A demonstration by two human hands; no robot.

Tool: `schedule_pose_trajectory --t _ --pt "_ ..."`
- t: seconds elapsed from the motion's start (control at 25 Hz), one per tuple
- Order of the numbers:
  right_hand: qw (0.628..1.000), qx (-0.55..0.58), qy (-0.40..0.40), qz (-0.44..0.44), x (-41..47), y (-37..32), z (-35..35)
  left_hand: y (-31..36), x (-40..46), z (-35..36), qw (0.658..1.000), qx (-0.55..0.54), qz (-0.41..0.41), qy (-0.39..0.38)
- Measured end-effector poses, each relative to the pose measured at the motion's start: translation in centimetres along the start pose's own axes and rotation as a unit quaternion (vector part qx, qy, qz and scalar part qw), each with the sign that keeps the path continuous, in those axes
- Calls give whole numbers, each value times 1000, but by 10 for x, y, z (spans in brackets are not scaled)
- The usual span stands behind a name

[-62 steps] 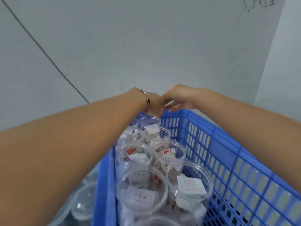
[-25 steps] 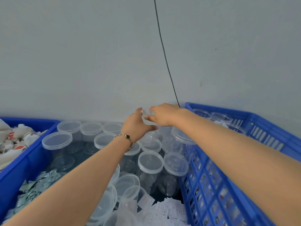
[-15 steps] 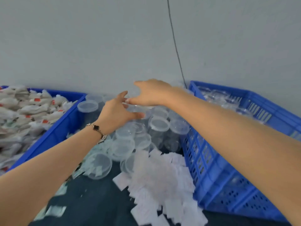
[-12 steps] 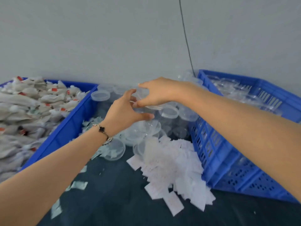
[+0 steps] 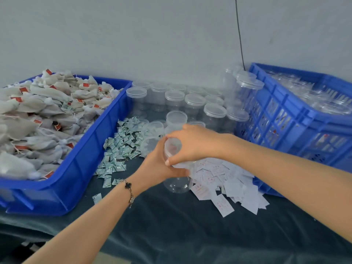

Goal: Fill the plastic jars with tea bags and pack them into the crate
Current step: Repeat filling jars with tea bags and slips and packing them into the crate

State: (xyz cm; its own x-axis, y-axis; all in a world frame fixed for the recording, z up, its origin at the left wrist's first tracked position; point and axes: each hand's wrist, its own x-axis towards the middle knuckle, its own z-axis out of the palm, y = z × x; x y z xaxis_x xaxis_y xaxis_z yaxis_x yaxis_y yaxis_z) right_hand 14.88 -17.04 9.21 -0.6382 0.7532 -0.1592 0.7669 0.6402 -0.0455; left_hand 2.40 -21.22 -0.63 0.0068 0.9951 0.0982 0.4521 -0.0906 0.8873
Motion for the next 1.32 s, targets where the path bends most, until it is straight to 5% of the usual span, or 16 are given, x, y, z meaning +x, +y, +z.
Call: schedule_pose_trajectory --t 0.28,1.08,1.2,1.32 --pt "998 25 30 -55 5 0 30 -33 -13 -4 1000 -11 15 25" --pt "975 103 -93 -174 6 3 0 -35 -7 -3 998 34 32 49" --pt "997 -65 -1 -50 9 -13 7 -35 -6 -5 998 23 45 40" --pt "986 -157 12 -53 6 -19 7 -36 -7 -7 998 30 46 26"
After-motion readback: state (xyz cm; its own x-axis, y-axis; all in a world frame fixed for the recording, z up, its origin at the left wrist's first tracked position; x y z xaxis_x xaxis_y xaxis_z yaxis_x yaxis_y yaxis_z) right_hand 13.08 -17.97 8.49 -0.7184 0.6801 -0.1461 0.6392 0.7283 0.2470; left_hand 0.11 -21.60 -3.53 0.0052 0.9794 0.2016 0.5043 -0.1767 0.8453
